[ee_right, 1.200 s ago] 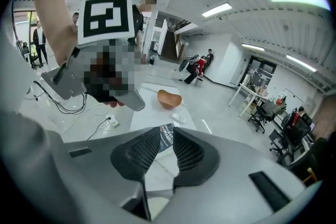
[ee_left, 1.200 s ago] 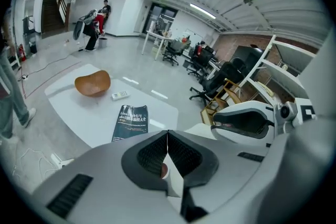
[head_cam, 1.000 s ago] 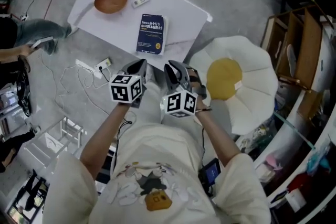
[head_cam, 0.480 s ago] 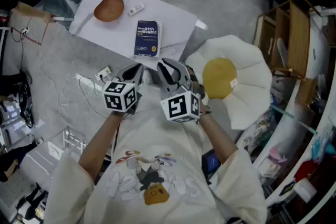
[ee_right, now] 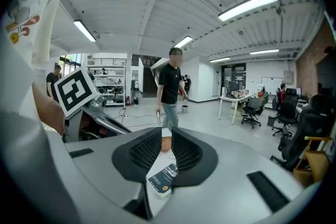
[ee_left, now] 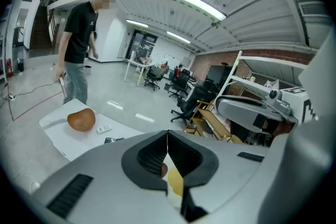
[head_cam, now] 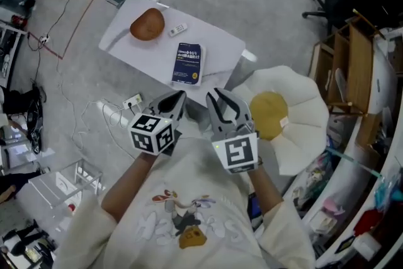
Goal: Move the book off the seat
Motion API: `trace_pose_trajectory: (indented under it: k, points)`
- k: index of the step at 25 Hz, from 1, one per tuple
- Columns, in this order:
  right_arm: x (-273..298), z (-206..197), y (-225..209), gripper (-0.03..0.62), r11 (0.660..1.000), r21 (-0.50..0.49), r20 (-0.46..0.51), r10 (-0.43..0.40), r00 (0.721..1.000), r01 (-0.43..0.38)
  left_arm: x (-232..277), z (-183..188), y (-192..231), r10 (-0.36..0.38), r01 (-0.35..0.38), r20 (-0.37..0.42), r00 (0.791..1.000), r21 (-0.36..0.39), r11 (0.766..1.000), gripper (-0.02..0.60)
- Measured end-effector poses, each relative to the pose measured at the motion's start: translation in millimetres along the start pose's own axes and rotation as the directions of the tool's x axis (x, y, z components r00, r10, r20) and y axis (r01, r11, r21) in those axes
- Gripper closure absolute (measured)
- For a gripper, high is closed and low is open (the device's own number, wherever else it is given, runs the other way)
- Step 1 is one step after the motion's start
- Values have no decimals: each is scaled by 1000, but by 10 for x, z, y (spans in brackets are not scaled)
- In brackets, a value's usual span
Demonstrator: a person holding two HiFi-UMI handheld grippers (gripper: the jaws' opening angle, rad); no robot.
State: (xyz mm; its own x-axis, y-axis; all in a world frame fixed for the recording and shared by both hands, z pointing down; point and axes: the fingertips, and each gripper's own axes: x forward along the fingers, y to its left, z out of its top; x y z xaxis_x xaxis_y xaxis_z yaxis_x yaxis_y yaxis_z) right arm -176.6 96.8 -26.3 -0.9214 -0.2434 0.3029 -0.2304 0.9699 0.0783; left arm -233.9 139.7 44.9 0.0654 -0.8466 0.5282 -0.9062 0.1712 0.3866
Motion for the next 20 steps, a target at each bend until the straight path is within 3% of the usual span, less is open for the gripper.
trace_pose_trajectory:
  k: [4,12,16,20]
  points:
    - [-219,63,48,533,998,63,28,-23,999,21,-126,105,-218,-32,33,41,999,-15,999,570]
    - [-524,300,29,533,974,193,104,-141,984,120,-397,319,-585,-74,69,135,988,45,997,571]
    - [-649,394,42,533,959,257,131,-160,978,122,-445,368,-697,-74,57,157,985,107,993,571]
    - [-769,269,52,533,947,282,103,-189,977,153,-498,345,-734,-63,43,166,984,119,992,571]
